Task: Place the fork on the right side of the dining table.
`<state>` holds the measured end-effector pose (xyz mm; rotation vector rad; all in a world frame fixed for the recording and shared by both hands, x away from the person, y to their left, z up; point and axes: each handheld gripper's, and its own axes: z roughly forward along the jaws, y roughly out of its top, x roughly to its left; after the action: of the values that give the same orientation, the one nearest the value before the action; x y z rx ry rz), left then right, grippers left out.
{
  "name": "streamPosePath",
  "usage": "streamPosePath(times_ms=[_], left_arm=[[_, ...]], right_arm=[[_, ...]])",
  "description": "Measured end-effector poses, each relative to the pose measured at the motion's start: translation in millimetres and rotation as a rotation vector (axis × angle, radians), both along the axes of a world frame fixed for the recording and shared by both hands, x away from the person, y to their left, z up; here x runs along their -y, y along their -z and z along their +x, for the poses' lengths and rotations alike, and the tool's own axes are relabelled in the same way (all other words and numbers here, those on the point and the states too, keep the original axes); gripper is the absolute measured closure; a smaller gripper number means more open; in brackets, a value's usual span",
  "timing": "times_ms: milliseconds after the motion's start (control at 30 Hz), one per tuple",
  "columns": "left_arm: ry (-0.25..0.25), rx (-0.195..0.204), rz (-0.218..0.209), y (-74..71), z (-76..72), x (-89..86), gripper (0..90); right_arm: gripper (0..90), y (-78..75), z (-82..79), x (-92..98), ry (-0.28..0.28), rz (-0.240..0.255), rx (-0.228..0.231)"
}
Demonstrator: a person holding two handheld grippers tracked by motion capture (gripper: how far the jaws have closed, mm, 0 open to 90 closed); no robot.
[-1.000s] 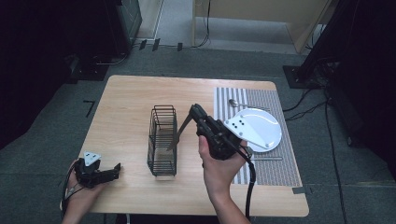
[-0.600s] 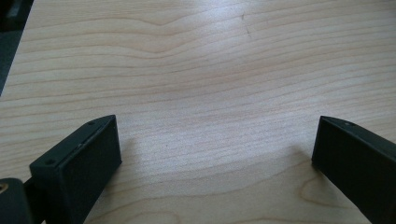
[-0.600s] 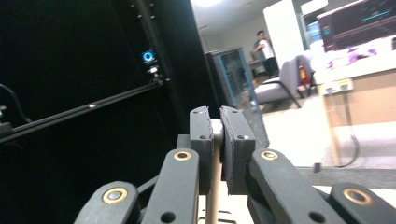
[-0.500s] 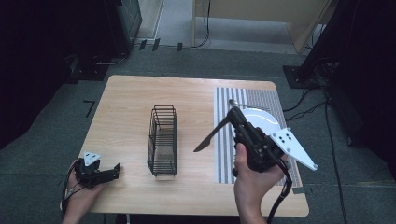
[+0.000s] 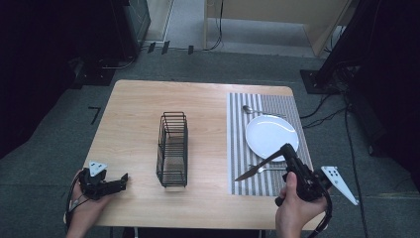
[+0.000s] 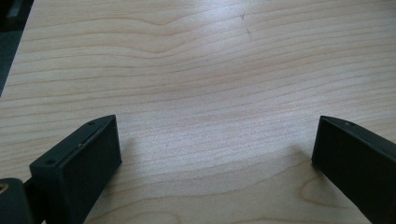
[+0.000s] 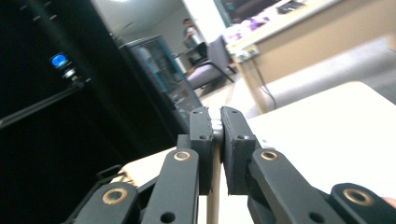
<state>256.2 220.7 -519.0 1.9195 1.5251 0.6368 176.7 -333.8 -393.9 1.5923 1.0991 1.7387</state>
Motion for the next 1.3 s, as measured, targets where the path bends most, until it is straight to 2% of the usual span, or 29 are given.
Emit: streamPosePath(times_ms=[167, 233, 267, 300, 367, 400, 433, 467, 533, 567, 700, 800, 833, 867, 900, 933, 1000, 1067, 1100, 1133, 1167, 1233, 1267, 1300], left_arm=[[-0.005, 0.002, -0.004, 0.1, 0.0, 0.1, 0.7], [-0.008, 0.002, -0.004, 0.1, -0.2, 0.2, 0.7], [-0.008, 0.002, -0.004, 0.1, -0.3, 0.2, 0.7], [-0.008, 0.001, -0.003, 0.1, -0.3, 0.1, 0.7], [-0.007, 0.001, -0.003, 0.0, -0.3, 0.2, 0.7], [-0.008, 0.001, -0.002, 0.0, -0.3, 0.2, 0.7], [-0.008, 0.001, -0.002, 0.0, -0.3, 0.2, 0.7], [-0.007, 0.000, -0.002, 0.0, -0.3, 0.2, 0.7], [-0.008, 0.001, -0.003, 0.0, -0.3, 0.2, 0.7], [-0.009, 0.002, -0.004, 0.1, -0.3, 0.2, 0.7], [-0.009, 0.002, -0.005, 0.1, -0.3, 0.1, 0.7], [-0.009, 0.002, -0.006, 0.1, -0.3, 0.1, 0.7], [-0.009, 0.002, -0.006, 0.1, -0.3, 0.1, 0.7], [-0.008, 0.001, -0.005, 0.0, -0.3, -0.1, 0.7], [-0.008, 0.001, -0.005, 0.0, -0.3, -0.1, 0.7], [-0.009, 0.002, -0.005, 0.1, -0.3, 0.1, 0.7], [-0.010, 0.002, -0.005, 0.1, -0.4, 0.2, 0.7], [-0.010, 0.002, -0.005, 0.1, -0.4, 0.2, 0.7], [-0.010, 0.002, -0.005, 0.1, -0.4, 0.2, 0.7], [-0.009, 0.001, -0.004, 0.1, -0.4, 0.1, 0.7], [-0.009, 0.001, -0.005, 0.1, -0.4, 0.1, 0.7], [-0.009, 0.001, -0.004, 0.1, -0.4, 0.1, 0.7], [-0.009, 0.001, -0.004, 0.1, -0.4, 0.2, 0.7], [-0.009, 0.001, -0.004, 0.1, -0.4, 0.2, 0.7]], right_arm=[[84.9, 37.0, -5.0, 32.0, 0.078, 0.108, -0.042], [84.9, 54.9, -6.5, 49.0, 0.103, 0.205, -0.046], [84.9, 65.4, -7.6, 60.3, 0.109, 0.273, -0.065], [84.8, 72.2, -8.1, 66.4, 0.114, 0.306, -0.075], [84.1, 90.6, -9.7, 80.8, 0.144, 0.378, -0.119], [83.4, 102.1, -10.6, 89.1, 0.164, 0.423, -0.157], [83.4, 102.1, -10.6, 89.1, 0.164, 0.423, -0.157], [82.3, 119.2, -10.7, 99.3, 0.193, 0.475, -0.223], [81.0, 131.8, -9.8, 105.5, 0.217, 0.499, -0.288], [80.3, 136.1, -9.2, 107.3, 0.227, 0.494, -0.313], [77.4, 141.5, -7.3, 109.1, 0.247, 0.418, -0.375], [74.8, 140.0, -6.7, 106.8, 0.277, 0.287, -0.443], [74.1, 139.5, -6.6, 106.2, 0.279, 0.259, -0.457], [71.3, 139.0, -6.0, 105.4, 0.290, 0.202, -0.475], [71.3, 139.0, -6.0, 105.4, 0.290, 0.202, -0.475], [63.1, 136.7, -3.8, 102.3, 0.307, 0.122, -0.514], [58.2, 133.2, -3.3, 99.7, 0.316, 0.073, -0.498], [53.7, 126.8, -2.6, 96.5, 0.345, -0.016, -0.501], [53.7, 126.8, -2.6, 96.5, 0.345, -0.016, -0.501], [53.3, 123.6, -2.6, 95.1, 0.357, -0.057, -0.499], [53.2, 117.0, -2.9, 93.9, 0.348, -0.127, -0.481], [53.5, 114.8, -3.2, 93.9, 0.341, -0.144, -0.475], [54.1, 109.2, -3.7, 95.1, 0.307, -0.199, -0.445], [54.5, 107.0, -4.0, 95.4, 0.291, -0.224, -0.434]])
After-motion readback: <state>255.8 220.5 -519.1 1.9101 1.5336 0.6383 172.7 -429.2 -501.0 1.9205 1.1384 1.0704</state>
